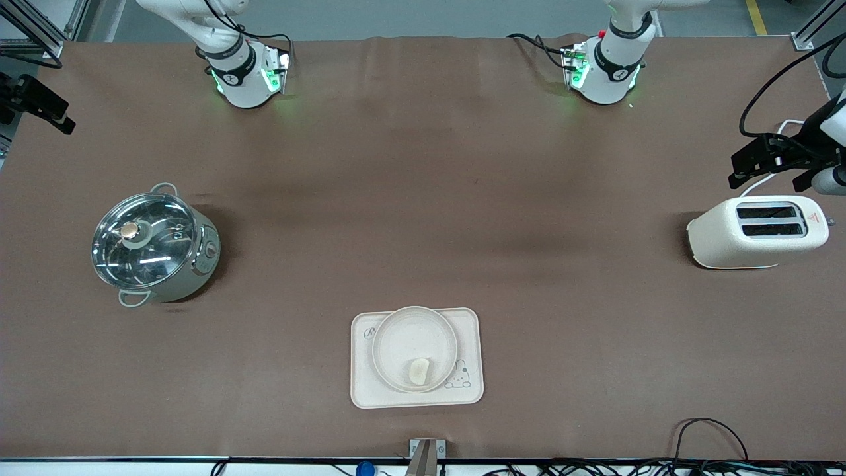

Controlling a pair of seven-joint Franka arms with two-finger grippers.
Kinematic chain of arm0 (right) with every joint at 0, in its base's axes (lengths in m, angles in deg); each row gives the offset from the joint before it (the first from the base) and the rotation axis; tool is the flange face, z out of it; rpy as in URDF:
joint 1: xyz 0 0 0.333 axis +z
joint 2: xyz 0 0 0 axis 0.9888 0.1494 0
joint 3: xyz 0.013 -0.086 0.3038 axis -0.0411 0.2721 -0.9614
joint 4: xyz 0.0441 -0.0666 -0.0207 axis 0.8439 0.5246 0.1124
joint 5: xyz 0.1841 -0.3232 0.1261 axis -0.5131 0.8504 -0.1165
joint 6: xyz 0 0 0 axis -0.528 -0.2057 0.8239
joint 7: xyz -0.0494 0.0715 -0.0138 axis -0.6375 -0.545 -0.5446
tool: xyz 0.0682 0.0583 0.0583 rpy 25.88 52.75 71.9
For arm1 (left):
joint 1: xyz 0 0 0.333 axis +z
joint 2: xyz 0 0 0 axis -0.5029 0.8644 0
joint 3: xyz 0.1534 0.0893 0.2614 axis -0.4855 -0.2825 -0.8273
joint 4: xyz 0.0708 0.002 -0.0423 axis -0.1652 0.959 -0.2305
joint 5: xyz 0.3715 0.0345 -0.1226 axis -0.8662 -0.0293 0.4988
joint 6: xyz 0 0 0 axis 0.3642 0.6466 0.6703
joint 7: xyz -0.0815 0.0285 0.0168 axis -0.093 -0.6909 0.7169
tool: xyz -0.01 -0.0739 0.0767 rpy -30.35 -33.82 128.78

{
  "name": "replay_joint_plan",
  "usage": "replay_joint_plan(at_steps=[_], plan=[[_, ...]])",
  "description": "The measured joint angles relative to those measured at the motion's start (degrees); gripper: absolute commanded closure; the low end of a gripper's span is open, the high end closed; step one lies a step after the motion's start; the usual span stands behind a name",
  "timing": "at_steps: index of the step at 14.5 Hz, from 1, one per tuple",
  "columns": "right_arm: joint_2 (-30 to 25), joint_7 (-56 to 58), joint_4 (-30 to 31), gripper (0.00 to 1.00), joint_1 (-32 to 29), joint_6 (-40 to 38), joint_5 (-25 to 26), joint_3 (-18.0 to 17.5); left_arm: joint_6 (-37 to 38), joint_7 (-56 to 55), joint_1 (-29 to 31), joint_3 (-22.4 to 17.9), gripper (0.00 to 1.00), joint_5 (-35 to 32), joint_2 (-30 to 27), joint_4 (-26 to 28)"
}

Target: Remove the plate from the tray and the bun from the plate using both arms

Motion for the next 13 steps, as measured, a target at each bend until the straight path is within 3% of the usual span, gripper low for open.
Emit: replay_joint_plan(at_steps=[7, 9, 13], plan=[[-0.01, -0.04, 0.01, 0.00, 1.44, -0.87, -0.58, -0.47, 0.00, 0.00, -0.29, 0.02, 0.00, -0.92, 0.01, -0.19], [0.90, -0.08, 0.42, 0.00, 1.43, 0.46, -5.49, -0.25, 0.00, -0.04, -0.29, 0.03, 0.00, -0.92, 0.03, -0.22], [12.74, -2.67, 1.89, 0.00, 3.19, 13.16, -12.94, -0.34, 0.00, -0.80, -0.29, 0.03, 0.00, -0.92, 0.17, -0.36]])
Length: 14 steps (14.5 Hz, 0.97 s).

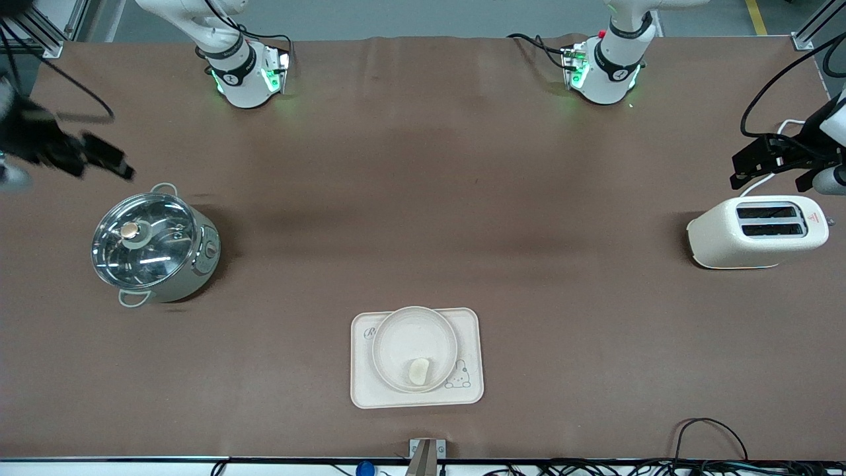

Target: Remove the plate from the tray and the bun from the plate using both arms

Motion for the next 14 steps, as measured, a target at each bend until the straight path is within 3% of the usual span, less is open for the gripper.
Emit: replay_joint_plan(at_steps=[3, 6, 9, 11, 14], plan=[[9.93, -3.84, -0.11, 0.00, 2.02, 7.56, -6.74, -0.07, 0.00, -0.02, 0.01, 0.00, 0.00, -0.01, 0.30, -0.02], [17.25, -5.97, -0.35, 0.00, 5.39, 15.11, -8.31, -0.23, 0.00, -0.05, 0.01, 0.00, 0.00, -0.01, 0.71, -0.03], [25.85, -6.97, -0.88, 0.00, 10.58, 27.58, -11.61, -0.56, 0.01, -0.08, 0.02, 0.00, 0.00, -0.01, 0.83, -0.07], [32.44, -7.21, -3.65, 0.00, 14.38, 34.33, -16.54, -0.72, 0.01, -0.09, 0.03, 0.00, 0.00, -0.01, 0.87, -0.09], [39.74, -10.47, -10.61, 0.00, 17.60, 37.66, -17.82, -0.72, 0.01, -0.09, 0.03, 0.00, 0.00, -0.01, 0.92, -0.09]])
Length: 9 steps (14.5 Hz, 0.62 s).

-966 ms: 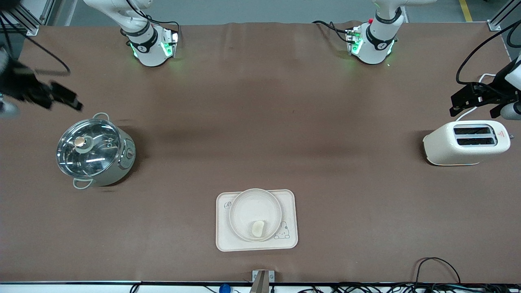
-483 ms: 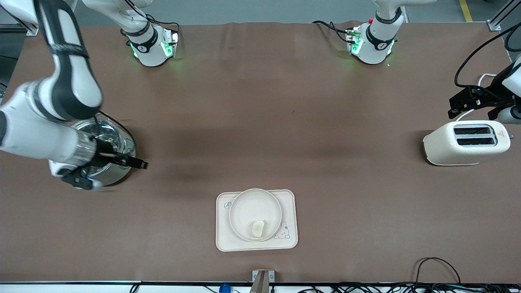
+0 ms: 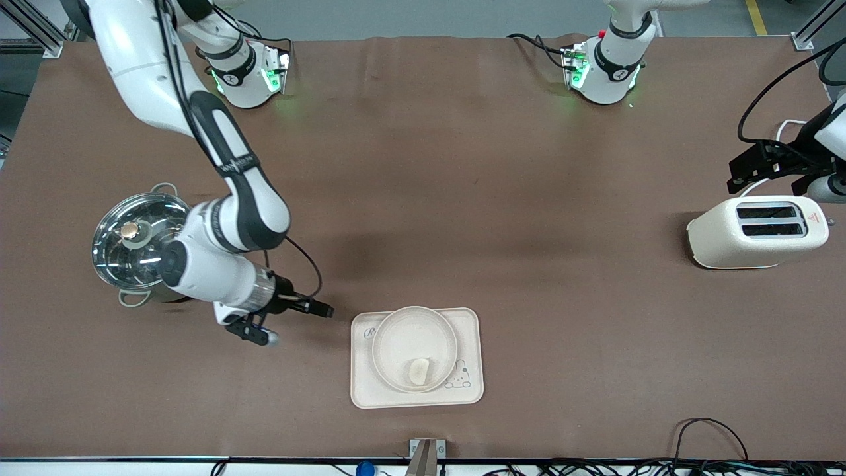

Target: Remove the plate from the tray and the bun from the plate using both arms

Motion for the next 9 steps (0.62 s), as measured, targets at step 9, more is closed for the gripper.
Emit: replay_joint_plan(at_steps=[9], plan=[[15.32, -8.14, -17.25, 0.19, 7.86, 5.95, -0.51, -0.16, 0.01, 0.00, 0.00, 0.00, 0.00, 0.00, 0.03, -0.02]])
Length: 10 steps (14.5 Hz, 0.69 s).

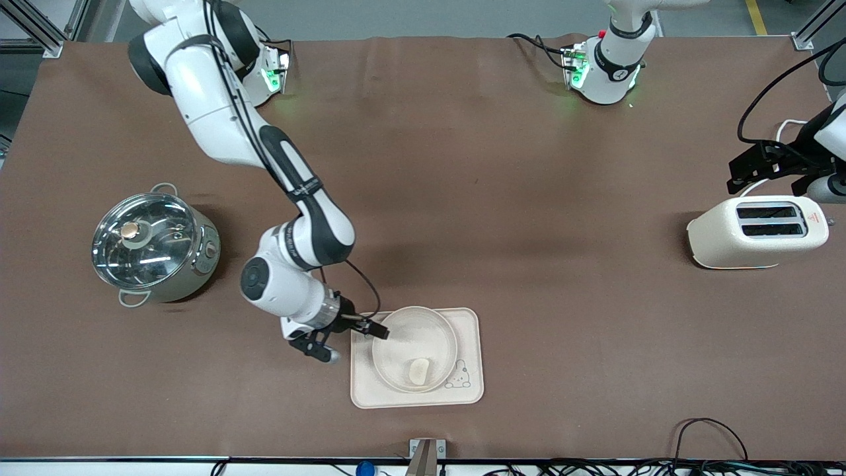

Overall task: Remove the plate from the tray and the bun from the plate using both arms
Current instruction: 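Lift the bowl with bun off the tray and set it beside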

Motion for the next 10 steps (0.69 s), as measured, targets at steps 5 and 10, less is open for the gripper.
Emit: replay_joint_plan(at_steps=[5, 10], plan=[[4.58, 1.74, -3.12, 0.99, 0.86, 3.38, 0.00, 0.06, 0.00, 0.00, 0.00, 0.00, 0.00, 0.00, 0.00, -0.01], [5.14, 5.33, -4.51, 1.00, 0.86, 3.87, -0.09, 0.22, 0.00, 0.00, 0.00, 0.00, 0.00, 0.00, 0.00, 0.00]])
